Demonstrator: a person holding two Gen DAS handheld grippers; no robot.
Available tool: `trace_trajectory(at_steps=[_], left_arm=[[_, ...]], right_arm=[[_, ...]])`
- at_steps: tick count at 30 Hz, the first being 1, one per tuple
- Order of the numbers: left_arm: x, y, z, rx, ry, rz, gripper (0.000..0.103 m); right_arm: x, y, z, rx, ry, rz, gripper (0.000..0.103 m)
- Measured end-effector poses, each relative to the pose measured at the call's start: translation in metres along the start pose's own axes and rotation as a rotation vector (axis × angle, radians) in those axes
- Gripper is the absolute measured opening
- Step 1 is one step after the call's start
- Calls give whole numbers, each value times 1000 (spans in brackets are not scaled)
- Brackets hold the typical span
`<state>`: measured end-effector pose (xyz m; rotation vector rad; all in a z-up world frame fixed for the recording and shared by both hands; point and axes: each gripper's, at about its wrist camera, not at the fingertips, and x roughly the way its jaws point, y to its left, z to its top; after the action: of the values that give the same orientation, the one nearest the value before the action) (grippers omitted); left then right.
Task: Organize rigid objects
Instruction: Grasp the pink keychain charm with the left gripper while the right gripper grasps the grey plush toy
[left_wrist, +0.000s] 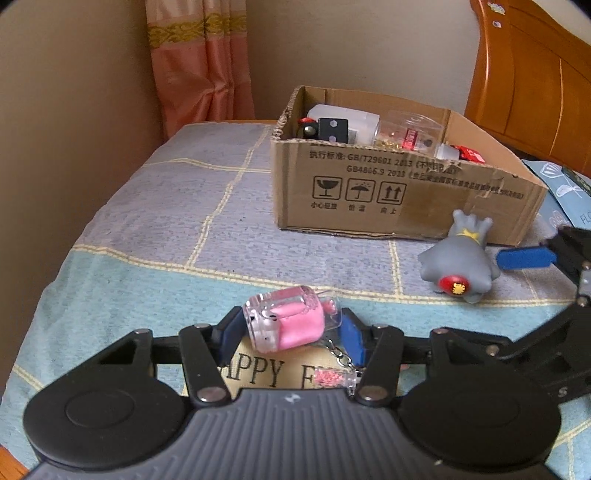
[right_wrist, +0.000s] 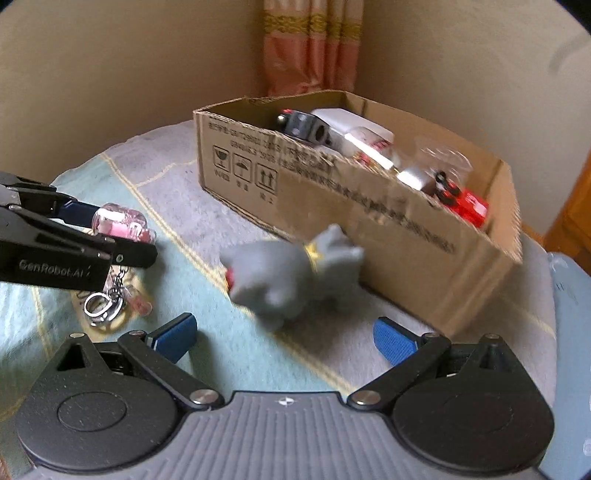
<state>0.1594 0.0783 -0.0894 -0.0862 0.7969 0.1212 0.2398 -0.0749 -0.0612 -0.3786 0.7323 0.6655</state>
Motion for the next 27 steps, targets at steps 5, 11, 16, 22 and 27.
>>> trace_trajectory(at_steps=[5, 11, 16, 22, 27], left_arm=[[0, 4, 0, -7, 2, -1, 55], [0, 7, 0, -18, 2, 2, 55], [0, 12, 0, -30, 2, 9, 55], [0, 16, 0, -39, 1, 14, 55], [0, 16, 0, -39, 3, 17, 55]], right_arm=[[5, 5, 8, -43, -16, 21, 103], [-1, 15, 10, -61, -13, 58, 103], [-13, 28, 6, -89, 6, 100, 103], [-12, 25, 5, -88, -19, 48, 103], [-1, 16, 11, -26, -46, 46, 102]])
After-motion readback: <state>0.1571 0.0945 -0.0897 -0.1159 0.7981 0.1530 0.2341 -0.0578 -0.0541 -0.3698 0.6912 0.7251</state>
